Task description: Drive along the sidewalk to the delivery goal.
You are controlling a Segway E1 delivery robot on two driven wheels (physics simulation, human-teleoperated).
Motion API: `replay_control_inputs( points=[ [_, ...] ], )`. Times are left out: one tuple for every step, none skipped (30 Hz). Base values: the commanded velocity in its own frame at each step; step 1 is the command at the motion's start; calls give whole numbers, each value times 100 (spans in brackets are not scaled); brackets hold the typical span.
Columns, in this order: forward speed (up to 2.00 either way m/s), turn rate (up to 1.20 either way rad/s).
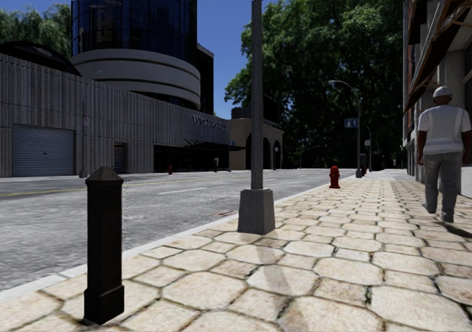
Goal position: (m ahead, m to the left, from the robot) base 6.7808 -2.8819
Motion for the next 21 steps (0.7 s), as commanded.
replay_control_inputs(
  points=[
    [95,-37],
    [95,-37],
    [95,-37],
    [95,-37],
    [95,-37],
    [95,-37],
    [95,-37],
    [95,-37],
    [95,-37],
    [95,-37],
    [95,-37],
    [95,-37],
    [104,-37],
    [145,-37],
    [145,-37],
    [171,-37],
    [182,-37],
    [193,-37],
    [197,-37],
    [198,-37],
    [200,-37]
  ],
)
